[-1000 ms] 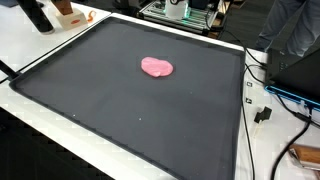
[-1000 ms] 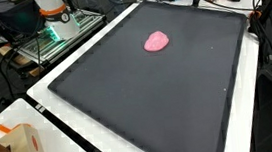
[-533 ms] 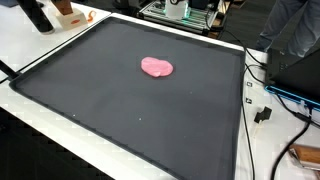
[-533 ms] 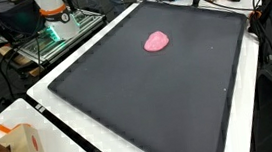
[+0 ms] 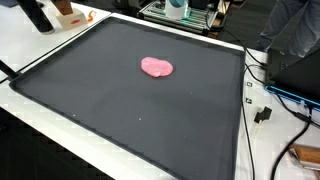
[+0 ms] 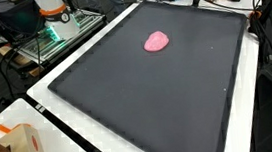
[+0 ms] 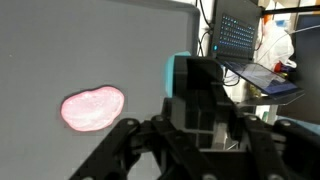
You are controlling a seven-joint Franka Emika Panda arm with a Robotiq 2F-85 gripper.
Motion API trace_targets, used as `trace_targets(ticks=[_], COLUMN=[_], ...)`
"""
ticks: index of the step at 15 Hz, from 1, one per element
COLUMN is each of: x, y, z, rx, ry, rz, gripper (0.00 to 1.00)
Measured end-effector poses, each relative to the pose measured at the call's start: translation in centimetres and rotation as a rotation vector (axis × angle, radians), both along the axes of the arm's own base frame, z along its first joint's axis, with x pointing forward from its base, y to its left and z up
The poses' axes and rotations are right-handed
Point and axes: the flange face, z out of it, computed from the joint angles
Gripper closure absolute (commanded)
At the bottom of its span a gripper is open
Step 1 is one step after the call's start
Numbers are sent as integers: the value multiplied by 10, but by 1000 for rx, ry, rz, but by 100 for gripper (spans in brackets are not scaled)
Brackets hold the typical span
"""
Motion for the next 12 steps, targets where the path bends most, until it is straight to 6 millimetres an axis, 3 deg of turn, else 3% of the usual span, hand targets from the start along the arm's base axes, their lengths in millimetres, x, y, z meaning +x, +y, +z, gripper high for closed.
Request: trace_targets(ticks=[12], x=[24], y=[-28], z=[-103], rx=[180], ry=[-17], rz=[21], gripper=[74])
